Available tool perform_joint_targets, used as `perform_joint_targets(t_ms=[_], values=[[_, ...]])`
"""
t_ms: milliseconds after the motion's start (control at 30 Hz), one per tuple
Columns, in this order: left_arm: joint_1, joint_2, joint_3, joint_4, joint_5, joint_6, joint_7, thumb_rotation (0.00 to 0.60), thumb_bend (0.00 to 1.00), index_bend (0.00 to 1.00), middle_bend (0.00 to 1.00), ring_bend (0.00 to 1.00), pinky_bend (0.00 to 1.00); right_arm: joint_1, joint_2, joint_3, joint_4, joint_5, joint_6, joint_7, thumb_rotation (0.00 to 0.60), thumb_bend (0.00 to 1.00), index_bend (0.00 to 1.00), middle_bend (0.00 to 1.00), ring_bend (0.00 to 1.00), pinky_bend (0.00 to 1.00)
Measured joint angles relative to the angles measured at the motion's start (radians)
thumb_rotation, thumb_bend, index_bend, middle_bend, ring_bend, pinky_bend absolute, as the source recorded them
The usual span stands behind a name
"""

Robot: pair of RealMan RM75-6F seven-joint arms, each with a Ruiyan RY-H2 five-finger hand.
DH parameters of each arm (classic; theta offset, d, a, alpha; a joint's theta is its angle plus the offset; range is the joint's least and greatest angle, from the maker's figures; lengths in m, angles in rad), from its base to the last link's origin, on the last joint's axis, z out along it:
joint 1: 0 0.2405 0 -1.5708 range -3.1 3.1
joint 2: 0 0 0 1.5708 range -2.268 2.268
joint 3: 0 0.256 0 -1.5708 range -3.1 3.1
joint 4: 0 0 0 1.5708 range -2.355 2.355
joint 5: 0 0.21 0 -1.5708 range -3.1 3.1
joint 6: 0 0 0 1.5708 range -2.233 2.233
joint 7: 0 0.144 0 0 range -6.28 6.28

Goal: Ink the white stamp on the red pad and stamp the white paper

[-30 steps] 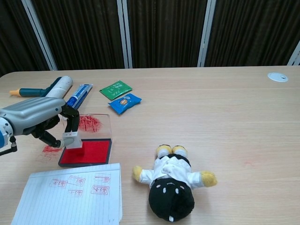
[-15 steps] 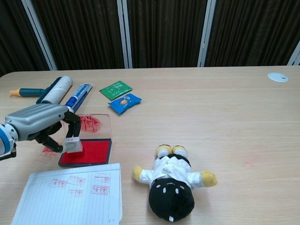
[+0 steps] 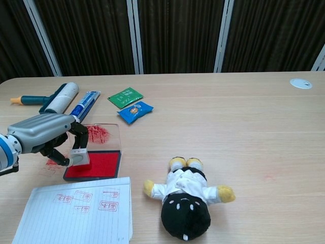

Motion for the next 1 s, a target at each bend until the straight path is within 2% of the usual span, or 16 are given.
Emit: perform_joint_targets(t_ms=[600,1000], values=[[-0.002,-0.008,-0.001,0.014,-0.022,-0.015,0.006,0.600,0.37,0.57,0.57,0.86,0.86,0.001,0.000,0.000,0.001,0.002,-0.003,0.001,0.600,0.00,0.00,0.00,0.00,0.00],[0.003,0.020,-0.005,-0.032,0.008,0.017,-0.023,0.600,0.37,0.57,0.57,0.86,0.86,0.001,-0.001,0.001,0.003,0.005,-0.007,0.005,0.600,0.00,0.00,0.00,0.00,0.00]])
